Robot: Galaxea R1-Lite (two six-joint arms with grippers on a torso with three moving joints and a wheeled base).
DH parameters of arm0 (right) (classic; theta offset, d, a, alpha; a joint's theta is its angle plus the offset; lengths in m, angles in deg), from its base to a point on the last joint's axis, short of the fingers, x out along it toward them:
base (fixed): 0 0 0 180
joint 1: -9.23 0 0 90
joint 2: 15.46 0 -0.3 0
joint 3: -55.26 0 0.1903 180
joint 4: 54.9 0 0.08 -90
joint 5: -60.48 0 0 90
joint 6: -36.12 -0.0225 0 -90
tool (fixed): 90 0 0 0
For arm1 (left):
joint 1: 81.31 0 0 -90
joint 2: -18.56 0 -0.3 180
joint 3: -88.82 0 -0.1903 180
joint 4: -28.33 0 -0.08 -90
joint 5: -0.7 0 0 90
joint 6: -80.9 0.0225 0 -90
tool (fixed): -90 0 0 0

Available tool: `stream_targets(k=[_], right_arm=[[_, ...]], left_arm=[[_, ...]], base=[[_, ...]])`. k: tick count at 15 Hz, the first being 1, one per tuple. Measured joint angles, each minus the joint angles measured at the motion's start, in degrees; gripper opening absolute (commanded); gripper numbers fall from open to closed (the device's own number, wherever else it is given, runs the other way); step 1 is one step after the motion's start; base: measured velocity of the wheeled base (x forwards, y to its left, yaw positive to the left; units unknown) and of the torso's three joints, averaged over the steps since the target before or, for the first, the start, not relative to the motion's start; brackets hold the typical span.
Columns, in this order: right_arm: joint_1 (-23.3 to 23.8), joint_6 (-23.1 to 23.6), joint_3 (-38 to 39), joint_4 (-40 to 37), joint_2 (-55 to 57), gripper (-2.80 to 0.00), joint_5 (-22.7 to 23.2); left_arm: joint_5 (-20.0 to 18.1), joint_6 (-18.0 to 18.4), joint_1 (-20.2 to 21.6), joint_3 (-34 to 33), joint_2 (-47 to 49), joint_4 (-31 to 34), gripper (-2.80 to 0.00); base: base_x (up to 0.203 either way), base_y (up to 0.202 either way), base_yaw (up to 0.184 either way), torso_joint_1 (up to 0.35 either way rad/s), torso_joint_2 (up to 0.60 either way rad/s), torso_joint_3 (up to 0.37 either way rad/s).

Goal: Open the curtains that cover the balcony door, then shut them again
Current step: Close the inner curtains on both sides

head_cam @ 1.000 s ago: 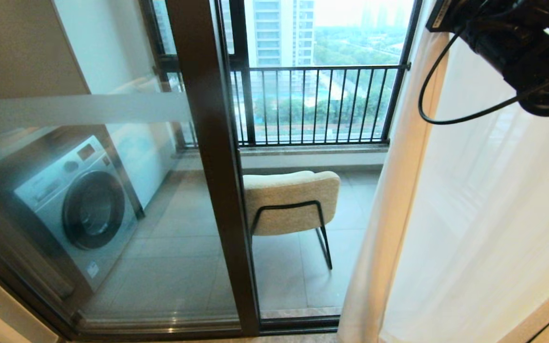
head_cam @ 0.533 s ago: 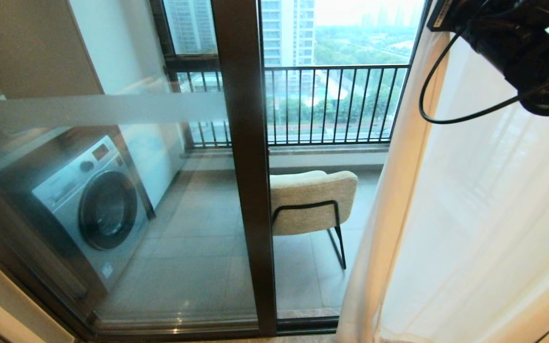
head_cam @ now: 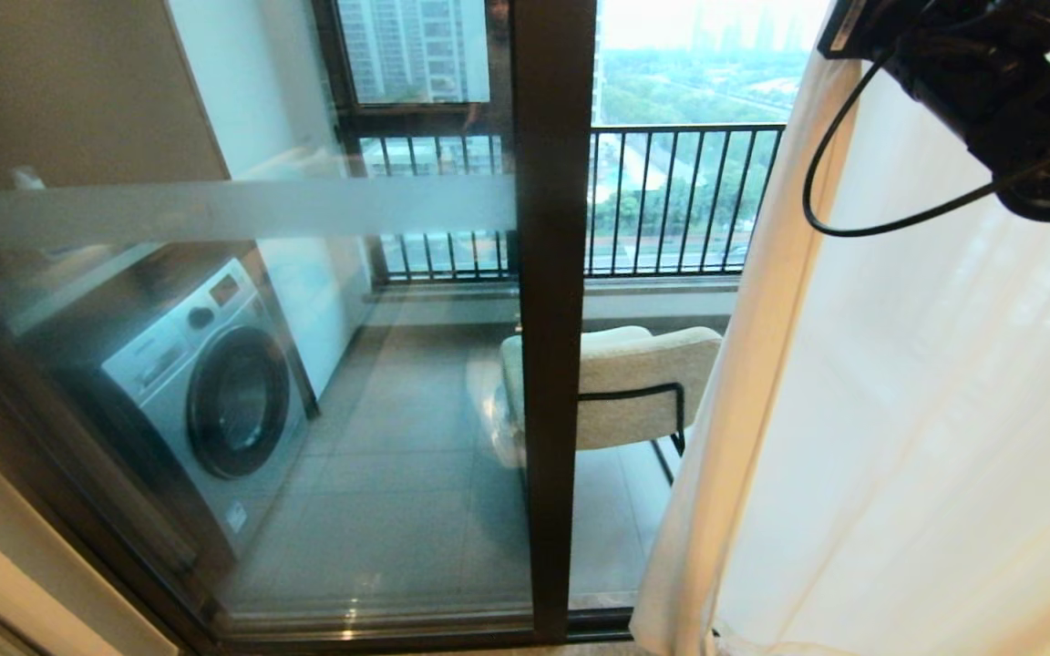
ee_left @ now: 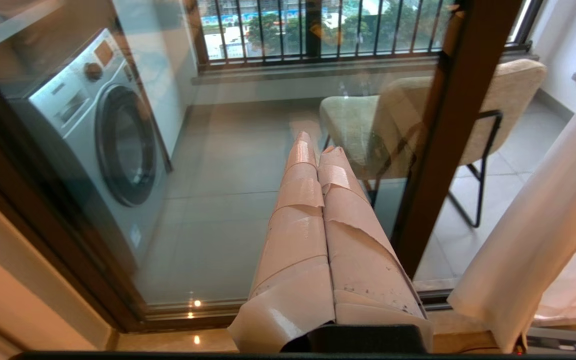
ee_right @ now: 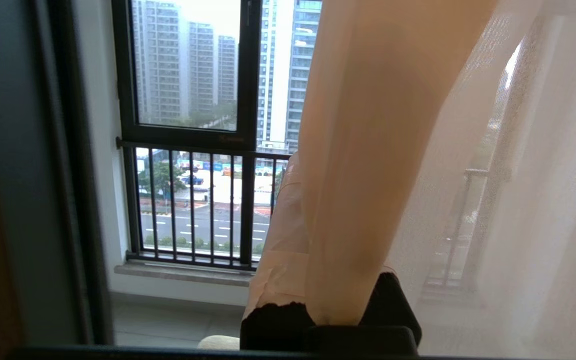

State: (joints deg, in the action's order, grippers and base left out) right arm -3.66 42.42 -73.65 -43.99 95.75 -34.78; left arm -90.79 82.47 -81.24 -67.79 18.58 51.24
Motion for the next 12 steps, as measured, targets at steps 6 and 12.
stream_targets(k=[6,12], right_arm=[[0.0,0.0,0.0,0.0,0.0,-2.8,0.0],[0.1,0.0,0.1,0.0,0.0,-2.8,0.0]], left_arm=[[0.0,0.0,0.0,0.0,0.0,0.0,-2.8],[0.0,0.0,0.0,0.0,0.0,0.0,-2.8]], base=[[0.0,0.192,0.001,0.003,0.0,0.003],[0.0,0.041,0.001,0.0,0.0,0.001]])
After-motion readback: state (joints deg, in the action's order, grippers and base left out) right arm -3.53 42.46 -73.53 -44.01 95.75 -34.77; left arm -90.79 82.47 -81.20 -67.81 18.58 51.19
